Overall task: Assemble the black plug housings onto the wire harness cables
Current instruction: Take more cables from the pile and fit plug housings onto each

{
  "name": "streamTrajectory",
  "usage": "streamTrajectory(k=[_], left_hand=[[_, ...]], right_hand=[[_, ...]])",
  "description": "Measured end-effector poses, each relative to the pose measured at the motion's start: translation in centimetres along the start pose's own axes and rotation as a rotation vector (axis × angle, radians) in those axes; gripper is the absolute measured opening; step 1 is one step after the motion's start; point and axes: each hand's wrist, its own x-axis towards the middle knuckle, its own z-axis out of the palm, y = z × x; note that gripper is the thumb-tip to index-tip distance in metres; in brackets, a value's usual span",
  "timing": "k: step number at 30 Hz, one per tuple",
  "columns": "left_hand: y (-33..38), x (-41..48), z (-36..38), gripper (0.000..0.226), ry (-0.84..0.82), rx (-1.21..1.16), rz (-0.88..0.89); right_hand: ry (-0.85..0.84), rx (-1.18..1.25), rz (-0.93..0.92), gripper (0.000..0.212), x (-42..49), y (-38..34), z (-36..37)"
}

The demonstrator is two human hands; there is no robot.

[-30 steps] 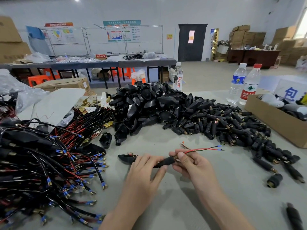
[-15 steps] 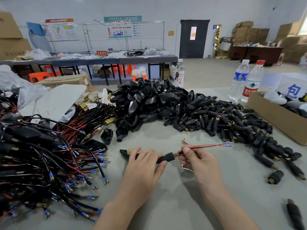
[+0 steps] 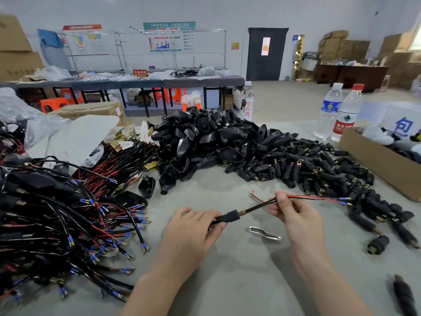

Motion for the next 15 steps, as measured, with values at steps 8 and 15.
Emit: streamTrajectory(k=[8, 15], left_hand=[[-0.1, -0.5, 0.4, 0.022, 0.037, -0.082, -0.025], [-0.2, -0.3, 0.4, 0.027, 0.031, -0.088, -0.070]], right_hand=[[-0.290, 0.111, 0.242, 0.016, -1.8, 0.8, 1.8], [-0.231, 0.093, 0.191, 0.013, -2.3, 0.7, 2.3]])
